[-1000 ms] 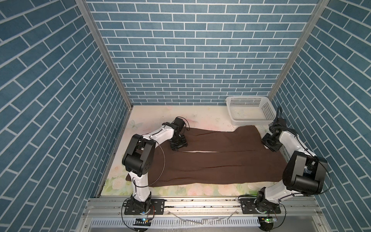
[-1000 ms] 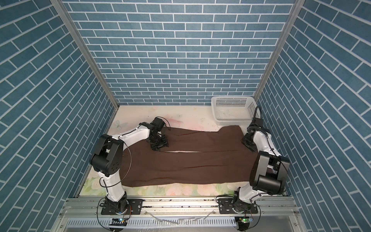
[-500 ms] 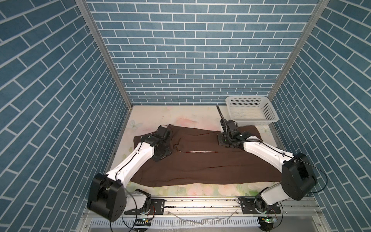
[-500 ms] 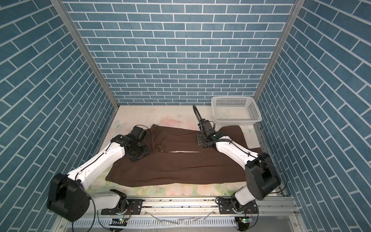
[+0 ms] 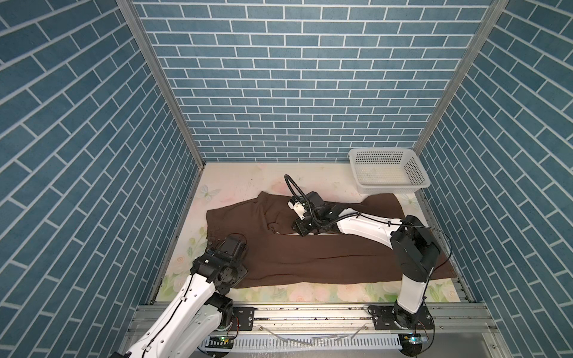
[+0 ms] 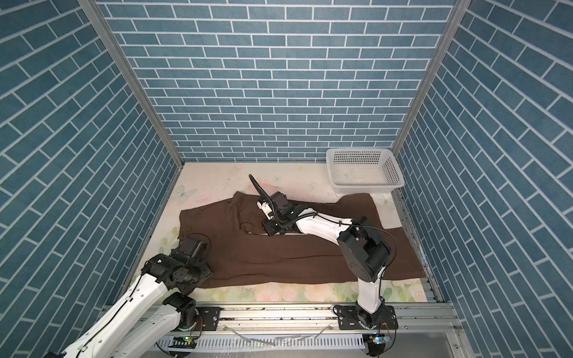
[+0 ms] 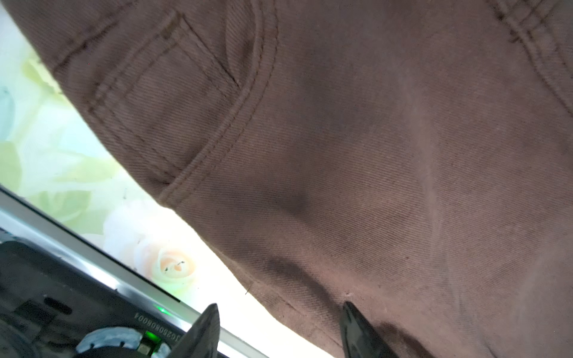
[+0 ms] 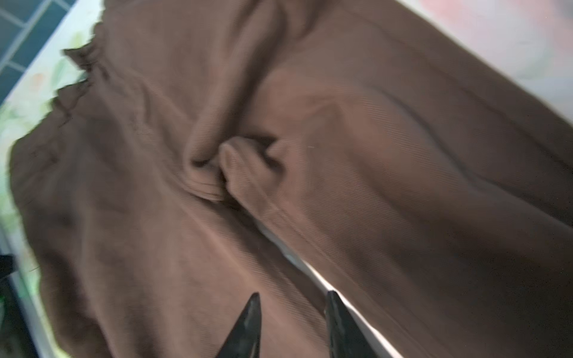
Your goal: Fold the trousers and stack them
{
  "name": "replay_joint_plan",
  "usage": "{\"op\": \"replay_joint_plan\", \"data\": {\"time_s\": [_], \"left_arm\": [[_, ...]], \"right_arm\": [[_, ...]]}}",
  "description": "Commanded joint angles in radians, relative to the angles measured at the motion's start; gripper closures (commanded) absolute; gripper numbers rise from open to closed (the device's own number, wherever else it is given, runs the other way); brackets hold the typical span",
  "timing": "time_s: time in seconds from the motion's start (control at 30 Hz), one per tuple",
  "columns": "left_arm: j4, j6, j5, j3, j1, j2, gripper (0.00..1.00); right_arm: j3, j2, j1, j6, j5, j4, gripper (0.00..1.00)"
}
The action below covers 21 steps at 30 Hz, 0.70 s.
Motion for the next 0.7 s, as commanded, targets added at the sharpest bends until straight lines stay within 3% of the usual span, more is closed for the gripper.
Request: {"op": "replay_joint_plan", "data": {"time_s": [0.0, 0.37, 0.67], "left_arm": [[-0.057, 0.016, 0.025, -0.031, -0.004, 0.021, 0.34], [-0.008, 0.073, 0.033, -0.025, -0.016, 0.098, 0.34], [0.005, 0.131, 0.025, 0.041, -0.031, 0.175, 0.44]], "right_arm": [[0.048, 0.040, 0.031, -0.050, -0.089, -0.030, 0.65], [0.128, 0.145, 0.040, -0.025, -0.182, -0.070, 0.73], [0.310, 0.339, 0.000, -0.023, -0.195, -0.224, 0.74]]}}
